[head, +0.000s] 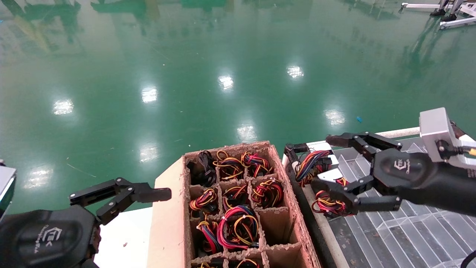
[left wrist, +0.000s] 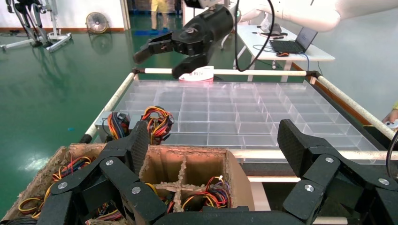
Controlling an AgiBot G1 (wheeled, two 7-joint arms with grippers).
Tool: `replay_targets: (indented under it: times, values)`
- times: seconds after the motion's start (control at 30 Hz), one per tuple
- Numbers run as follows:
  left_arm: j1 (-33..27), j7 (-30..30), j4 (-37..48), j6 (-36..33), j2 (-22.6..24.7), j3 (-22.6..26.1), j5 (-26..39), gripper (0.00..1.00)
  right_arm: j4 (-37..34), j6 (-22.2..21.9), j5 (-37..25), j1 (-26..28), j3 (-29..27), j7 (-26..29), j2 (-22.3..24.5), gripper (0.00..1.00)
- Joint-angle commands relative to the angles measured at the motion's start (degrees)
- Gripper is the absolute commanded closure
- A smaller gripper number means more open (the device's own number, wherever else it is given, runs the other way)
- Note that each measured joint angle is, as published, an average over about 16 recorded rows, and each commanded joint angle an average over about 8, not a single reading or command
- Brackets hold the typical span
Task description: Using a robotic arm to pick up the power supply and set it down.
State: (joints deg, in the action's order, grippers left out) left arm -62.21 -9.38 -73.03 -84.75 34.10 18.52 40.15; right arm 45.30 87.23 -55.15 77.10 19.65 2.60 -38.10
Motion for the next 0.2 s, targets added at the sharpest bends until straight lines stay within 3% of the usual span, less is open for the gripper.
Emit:
replay_targets:
  times: [0.03, 0.2]
  values:
    - [0.0, 0.0, 0.0, 0.0, 0.0, 0.0, 0.0, 0.0, 2.86, -0.16, 1.34, -1.57, -0.37, 0.82, 0.31, 0.0]
    - [0.0, 0.0, 0.0, 0.0, 0.0, 0.01, -0.01, 0.0, 6.91, -0.38, 3.25, -3.8, -0.89, 1.99, 0.75, 0.0]
